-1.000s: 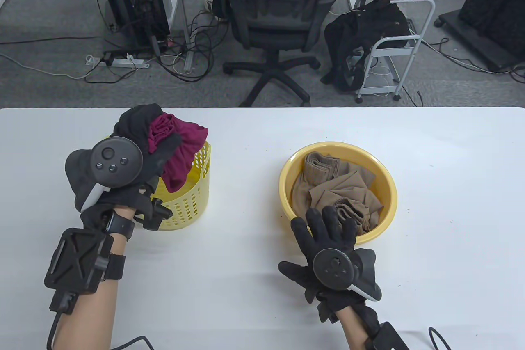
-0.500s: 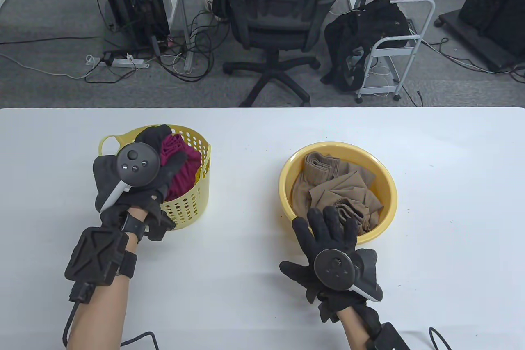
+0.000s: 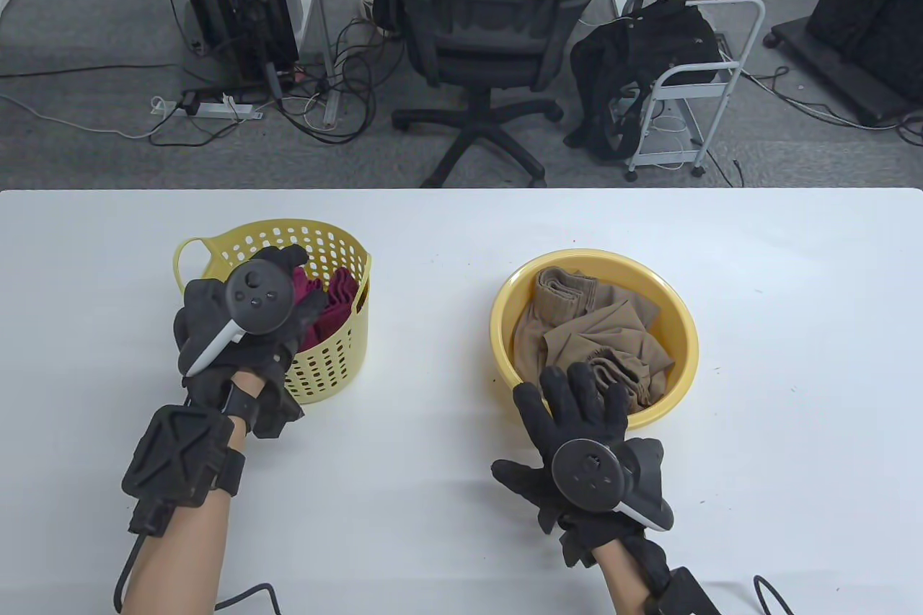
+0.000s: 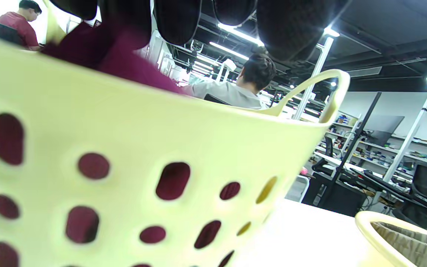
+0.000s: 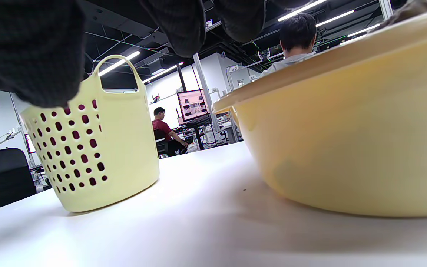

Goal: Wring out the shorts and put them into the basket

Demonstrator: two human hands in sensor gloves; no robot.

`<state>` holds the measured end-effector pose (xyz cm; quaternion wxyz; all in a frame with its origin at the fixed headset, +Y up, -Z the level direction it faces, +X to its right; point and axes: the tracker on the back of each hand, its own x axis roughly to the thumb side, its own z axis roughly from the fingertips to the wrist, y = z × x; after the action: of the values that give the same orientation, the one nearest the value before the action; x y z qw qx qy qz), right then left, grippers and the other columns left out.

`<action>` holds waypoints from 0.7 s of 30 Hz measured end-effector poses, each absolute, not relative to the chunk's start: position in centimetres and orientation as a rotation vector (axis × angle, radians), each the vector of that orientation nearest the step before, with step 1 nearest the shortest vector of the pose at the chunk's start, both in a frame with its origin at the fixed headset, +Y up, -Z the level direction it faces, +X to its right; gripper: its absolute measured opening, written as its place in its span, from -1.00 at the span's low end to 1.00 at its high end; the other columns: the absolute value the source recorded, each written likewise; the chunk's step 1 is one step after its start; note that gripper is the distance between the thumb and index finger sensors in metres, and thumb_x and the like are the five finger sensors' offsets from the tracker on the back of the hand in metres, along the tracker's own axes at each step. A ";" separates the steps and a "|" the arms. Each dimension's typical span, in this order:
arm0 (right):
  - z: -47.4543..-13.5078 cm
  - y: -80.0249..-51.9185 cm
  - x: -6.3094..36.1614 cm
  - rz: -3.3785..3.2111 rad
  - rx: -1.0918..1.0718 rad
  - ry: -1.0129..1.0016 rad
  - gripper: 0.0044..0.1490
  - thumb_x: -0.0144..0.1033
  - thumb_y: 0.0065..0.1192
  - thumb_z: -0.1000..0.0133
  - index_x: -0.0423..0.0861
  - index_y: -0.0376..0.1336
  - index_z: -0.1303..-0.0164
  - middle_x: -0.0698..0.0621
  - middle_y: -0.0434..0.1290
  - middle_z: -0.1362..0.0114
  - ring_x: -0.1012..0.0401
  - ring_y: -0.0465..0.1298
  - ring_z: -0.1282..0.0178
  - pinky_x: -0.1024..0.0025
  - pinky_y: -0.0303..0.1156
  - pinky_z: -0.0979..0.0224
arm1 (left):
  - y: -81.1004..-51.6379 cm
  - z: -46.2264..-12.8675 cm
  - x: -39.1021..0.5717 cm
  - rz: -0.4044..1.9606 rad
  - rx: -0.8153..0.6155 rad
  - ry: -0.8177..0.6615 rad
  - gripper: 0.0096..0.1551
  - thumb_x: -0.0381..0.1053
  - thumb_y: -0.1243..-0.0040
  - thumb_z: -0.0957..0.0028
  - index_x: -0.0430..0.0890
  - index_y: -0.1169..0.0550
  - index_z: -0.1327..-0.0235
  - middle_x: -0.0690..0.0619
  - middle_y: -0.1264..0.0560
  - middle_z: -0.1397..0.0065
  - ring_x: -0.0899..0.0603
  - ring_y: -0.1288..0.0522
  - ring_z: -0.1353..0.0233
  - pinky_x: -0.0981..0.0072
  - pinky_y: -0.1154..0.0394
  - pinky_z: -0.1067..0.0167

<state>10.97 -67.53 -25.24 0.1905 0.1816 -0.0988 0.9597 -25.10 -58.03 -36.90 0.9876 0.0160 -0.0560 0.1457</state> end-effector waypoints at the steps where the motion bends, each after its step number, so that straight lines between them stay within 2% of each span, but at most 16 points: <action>1: -25.2 -67.5 11.0 2.697 0.511 -0.276 0.24 0.42 0.41 0.04 -0.16 0.08 -0.63 -0.36 0.00 -0.67 -0.38 -0.12 -0.65 -0.59 -0.26 -0.41 | -58.0 -36.8 -25.0 0.290 0.032 -0.118 -0.21 0.13 -0.22 -0.21 0.01 -0.11 -0.58 -0.34 -0.13 -0.71 -0.58 -0.24 -0.60 -0.51 -0.13 -0.37; 9: -25.2 -67.5 10.9 2.701 0.512 -0.251 0.25 0.42 0.41 0.03 -0.16 0.07 -0.64 -0.36 -0.02 -0.68 -0.38 -0.13 -0.65 -0.59 -0.27 -0.41 | -57.2 -35.1 -23.7 0.251 0.037 -0.205 -0.11 0.24 -0.21 -0.17 -0.02 -0.11 -0.62 -0.37 -0.10 -0.74 -0.61 -0.14 -0.65 -0.54 -0.07 -0.38; 14: -25.1 -67.5 10.9 2.706 0.519 -0.250 0.26 0.42 0.41 0.03 -0.16 0.06 -0.64 -0.36 -0.02 -0.68 -0.39 -0.14 -0.65 -0.59 -0.27 -0.41 | -56.7 -33.0 -21.7 0.220 0.071 -0.309 -0.06 0.29 -0.19 -0.16 -0.04 -0.08 -0.65 -0.41 -0.05 -0.75 -0.63 -0.08 -0.66 -0.54 -0.03 -0.38; 21: -25.0 -67.5 11.0 2.706 0.516 -0.257 0.26 0.42 0.41 0.03 -0.17 0.06 -0.65 -0.36 -0.03 -0.68 -0.39 -0.14 -0.65 -0.59 -0.27 -0.41 | -56.5 -29.7 -18.9 0.206 0.121 -0.446 0.01 0.36 -0.19 -0.14 -0.03 -0.06 -0.69 -0.41 0.04 -0.78 -0.64 0.13 -0.67 -0.53 0.14 -0.37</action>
<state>10.96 -67.47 -25.01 0.1864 0.1834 -0.0913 0.9609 -18.88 -56.55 -29.71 0.9682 0.0599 -0.2206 0.1019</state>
